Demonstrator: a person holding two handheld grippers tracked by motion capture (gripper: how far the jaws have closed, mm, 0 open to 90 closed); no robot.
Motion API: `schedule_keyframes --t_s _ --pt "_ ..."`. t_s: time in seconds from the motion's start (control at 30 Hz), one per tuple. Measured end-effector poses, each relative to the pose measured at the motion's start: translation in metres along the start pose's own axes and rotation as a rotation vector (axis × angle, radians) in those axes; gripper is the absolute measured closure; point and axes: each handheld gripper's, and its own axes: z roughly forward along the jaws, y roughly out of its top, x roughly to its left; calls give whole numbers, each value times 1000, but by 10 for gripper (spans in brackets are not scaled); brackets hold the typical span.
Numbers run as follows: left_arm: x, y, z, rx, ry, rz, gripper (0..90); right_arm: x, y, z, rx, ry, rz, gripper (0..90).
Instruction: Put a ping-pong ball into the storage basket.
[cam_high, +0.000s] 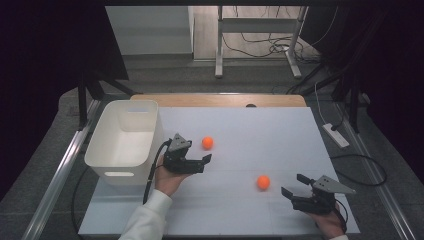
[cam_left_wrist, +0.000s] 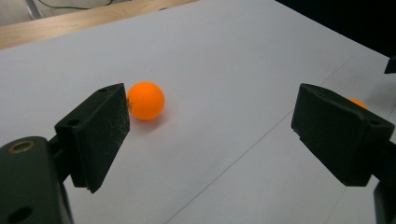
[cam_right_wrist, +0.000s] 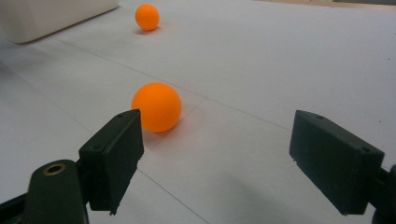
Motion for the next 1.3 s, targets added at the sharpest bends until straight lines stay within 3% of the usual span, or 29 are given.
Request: schedule_keyframes --t_s 0.83,1.3 --pt "4 20 20 52 21 38 123 1 -1 1 10 -1 -4 175" --pt "3 31 42 92 26 46 122 0 -1 2 14 6 -7 175"
